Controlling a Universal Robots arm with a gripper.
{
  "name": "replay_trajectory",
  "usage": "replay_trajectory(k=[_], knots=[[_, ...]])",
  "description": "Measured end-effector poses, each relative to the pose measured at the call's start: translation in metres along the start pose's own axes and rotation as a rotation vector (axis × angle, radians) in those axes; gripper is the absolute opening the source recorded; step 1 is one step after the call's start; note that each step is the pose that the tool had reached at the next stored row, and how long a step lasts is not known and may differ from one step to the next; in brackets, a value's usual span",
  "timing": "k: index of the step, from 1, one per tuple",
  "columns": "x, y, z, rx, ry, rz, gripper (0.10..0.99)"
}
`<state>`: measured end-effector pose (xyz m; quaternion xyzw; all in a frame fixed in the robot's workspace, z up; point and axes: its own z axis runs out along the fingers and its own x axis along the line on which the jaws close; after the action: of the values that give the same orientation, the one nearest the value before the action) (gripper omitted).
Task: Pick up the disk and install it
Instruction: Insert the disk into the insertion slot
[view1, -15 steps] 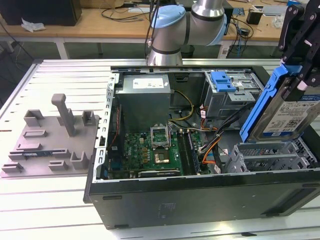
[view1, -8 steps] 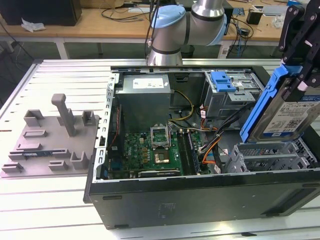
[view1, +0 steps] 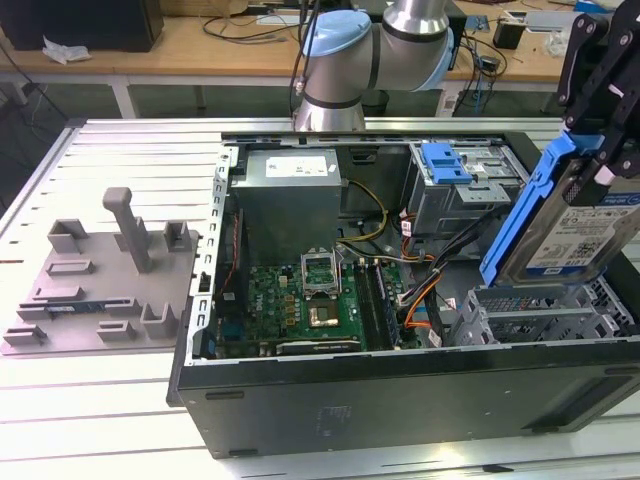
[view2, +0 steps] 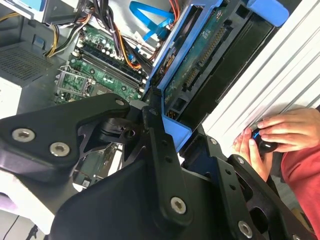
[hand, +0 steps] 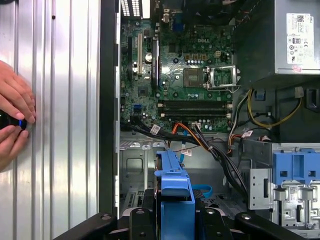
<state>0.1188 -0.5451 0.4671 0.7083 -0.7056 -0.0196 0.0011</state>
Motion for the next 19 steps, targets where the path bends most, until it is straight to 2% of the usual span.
replay_trajectory(k=[19], knots=[[0.0030,-0.0010,0.0054,0.000,-0.0001,0.000,0.369]])
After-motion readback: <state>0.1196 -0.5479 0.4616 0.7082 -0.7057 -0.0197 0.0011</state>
